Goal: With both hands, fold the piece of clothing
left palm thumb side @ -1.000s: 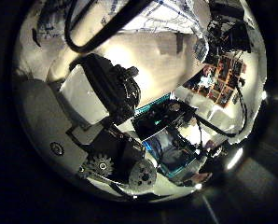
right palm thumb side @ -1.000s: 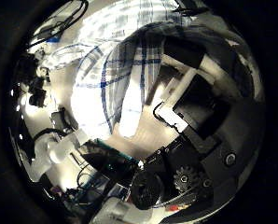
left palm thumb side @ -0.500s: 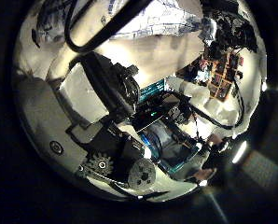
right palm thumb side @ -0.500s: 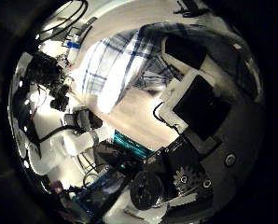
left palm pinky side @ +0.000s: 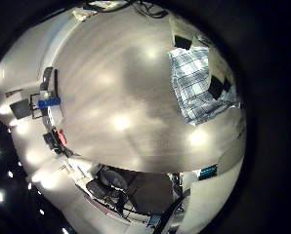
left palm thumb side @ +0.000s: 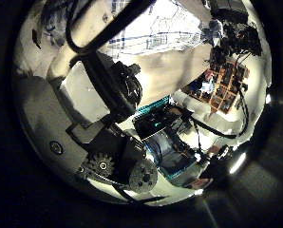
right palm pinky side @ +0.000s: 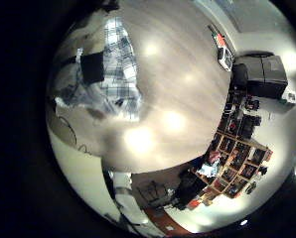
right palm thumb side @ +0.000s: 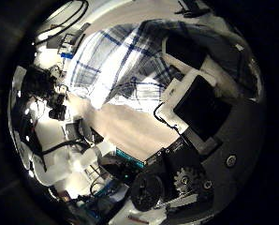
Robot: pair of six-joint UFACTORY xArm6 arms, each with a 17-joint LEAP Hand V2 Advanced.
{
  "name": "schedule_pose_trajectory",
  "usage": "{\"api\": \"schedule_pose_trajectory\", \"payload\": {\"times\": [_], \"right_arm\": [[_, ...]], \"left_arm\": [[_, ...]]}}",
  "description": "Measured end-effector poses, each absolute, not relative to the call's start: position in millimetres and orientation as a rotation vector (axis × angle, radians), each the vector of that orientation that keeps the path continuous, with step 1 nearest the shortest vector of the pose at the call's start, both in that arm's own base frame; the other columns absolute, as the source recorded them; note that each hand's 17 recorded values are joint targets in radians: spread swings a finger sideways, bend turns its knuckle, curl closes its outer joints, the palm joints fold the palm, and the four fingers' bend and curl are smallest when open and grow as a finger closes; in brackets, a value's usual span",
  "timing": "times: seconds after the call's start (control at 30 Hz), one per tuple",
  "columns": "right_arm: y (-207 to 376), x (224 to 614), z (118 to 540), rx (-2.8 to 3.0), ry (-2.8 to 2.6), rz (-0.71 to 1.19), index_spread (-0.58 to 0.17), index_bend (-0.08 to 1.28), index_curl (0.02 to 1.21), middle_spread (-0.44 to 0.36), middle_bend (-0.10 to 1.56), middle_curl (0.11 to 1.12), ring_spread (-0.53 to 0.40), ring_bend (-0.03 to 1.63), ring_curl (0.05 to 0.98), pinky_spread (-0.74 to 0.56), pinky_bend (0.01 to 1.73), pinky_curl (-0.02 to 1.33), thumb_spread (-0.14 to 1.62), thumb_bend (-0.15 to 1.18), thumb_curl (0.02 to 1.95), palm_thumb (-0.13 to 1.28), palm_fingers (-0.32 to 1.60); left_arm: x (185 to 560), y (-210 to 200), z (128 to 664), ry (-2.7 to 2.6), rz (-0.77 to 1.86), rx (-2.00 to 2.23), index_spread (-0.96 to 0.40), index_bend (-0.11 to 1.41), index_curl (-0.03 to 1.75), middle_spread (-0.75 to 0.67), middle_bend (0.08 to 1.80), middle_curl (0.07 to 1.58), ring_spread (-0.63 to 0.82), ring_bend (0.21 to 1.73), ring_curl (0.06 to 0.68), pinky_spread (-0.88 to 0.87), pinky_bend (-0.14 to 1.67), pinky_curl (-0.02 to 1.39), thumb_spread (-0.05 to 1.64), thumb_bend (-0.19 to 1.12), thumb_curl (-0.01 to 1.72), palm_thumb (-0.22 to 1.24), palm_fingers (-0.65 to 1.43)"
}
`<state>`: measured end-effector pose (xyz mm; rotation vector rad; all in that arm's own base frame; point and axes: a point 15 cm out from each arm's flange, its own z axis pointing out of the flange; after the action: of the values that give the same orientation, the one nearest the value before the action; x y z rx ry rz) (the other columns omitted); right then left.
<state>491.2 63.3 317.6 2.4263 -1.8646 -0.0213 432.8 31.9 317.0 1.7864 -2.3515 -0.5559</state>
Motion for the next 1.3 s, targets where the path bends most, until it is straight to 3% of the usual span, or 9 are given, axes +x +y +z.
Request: {"api": "schedule_pose_trajectory", "payload": {"times": [0.37,0.53,0.6,0.77,0.83,0.9,1.0,1.1,1.3], "right_arm": [[70,565,245,2.354,-1.928,-0.022,-0.301,1.01,0.95,-0.206,1.16,0.95,-0.245,1.32,0.751,-0.22,1.26,0.83,1.2,-0.01,0.59,0.9,1.04],[69,582,224,2.346,-1.973,0.01,-0.313,0.9,0.92,-0.199,1.12,0.91,-0.243,1.31,0.741,-0.25,1.23,0.82,1.23,-0.03,0.55,0.83,1.0],[62,593,221,2.348,-2.011,0.044,-0.333,0.76,0.9,-0.21,1.07,0.9,-0.241,1.33,0.737,-0.28,1.24,0.81,1.24,-0.03,0.54,0.8,0.9],[28,611,231,2.317,-2.135,0.099,-0.36,0.21,0.75,-0.224,0.83,0.82,-0.26,1.41,0.719,-0.4,1.33,0.78,1.27,-0.03,0.5,0.7,0.43],[16,613,245,2.306,-2.174,0.119,-0.391,0.22,0.7,-0.208,0.73,0.78,-0.25,1.3,0.684,-0.3,1.14,0.75,1.27,-0.04,0.48,0.64,0.09],[5,613,264,2.305,-2.214,0.149,-0.421,0.24,0.66,-0.187,0.64,0.72,-0.19,1.16,0.638,-0.14,1.05,0.74,1.27,-0.04,0.47,0.61,-0.07],[-17,612,294,2.285,-2.306,0.181,-0.463,0.25,0.57,-0.154,0.47,0.61,-0.045,0.94,0.514,0.11,0.94,0.62,1.26,-0.03,0.43,0.54,-0.04],[-30,606,329,2.284,-2.373,0.221,-0.457,0.26,0.54,-0.114,0.45,0.57,0.023,0.86,0.454,0.26,0.86,0.56,1.25,-0.03,0.41,0.49,0.03],[-41,551,348,2.248,-2.341,0.132,-0.397,0.19,0.48,-0.087,0.47,0.53,-0.007,0.84,0.406,0.37,0.74,0.48,1.23,-0.03,0.36,0.42,0.16]], "left_arm": [[486,38,257,-2.254,-0.603,1.792,-0.67,0.38,1.11,-0.51,0.91,0.87,-0.53,0.99,0.527,-0.56,0.19,0.61,1.46,0.0,0.29,0.61,0.88],[495,42,240,-2.23,-0.601,1.834,-0.66,0.38,1.11,-0.51,0.92,0.88,-0.53,1.0,0.533,-0.56,0.19,0.63,1.47,0.0,0.29,0.6,0.87],[499,48,233,-2.221,-0.591,1.853,-0.66,0.38,1.11,-0.51,0.92,0.88,-0.53,1.0,0.536,-0.55,0.19,0.64,1.47,0.0,0.29,0.6,0.87],[499,60,229,-2.188,-0.587,1.884,-0.66,0.38,1.12,-0.5,0.91,0.88,-0.52,1.0,0.539,-0.55,0.19,0.66,1.47,-0.01,0.29,0.59,0.86],[499,63,232,-2.185,-0.58,1.894,-0.66,0.38,1.12,-0.5,0.91,0.89,-0.52,1.0,0.539,-0.55,0.19,0.66,1.46,-0.01,0.29,0.59,0.85],[499,65,235,-2.181,-0.569,1.903,-0.65,0.36,1.11,-0.5,0.9,0.88,-0.52,0.96,0.53,-0.55,0.22,0.68,1.46,-0.01,0.29,0.58,0.79],[497,71,243,-2.165,-0.531,1.927,-0.6,0.25,1.08,-0.46,0.75,0.86,-0.47,0.9,0.535,-0.52,0.32,0.74,1.46,-0.01,0.29,0.58,0.51],[498,71,256,-2.15,-0.459,1.959,-0.49,0.18,1.03,-0.31,0.44,0.79,-0.35,0.9,0.537,-0.42,0.4,0.79,1.45,-0.01,0.29,0.56,0.22],[493,63,302,-2.137,-0.218,2.011,-0.25,0.16,0.88,0.01,0.22,0.62,-0.1,0.83,0.48,-0.14,0.36,0.77,1.39,-0.02,0.29,0.48,0.07]]}}
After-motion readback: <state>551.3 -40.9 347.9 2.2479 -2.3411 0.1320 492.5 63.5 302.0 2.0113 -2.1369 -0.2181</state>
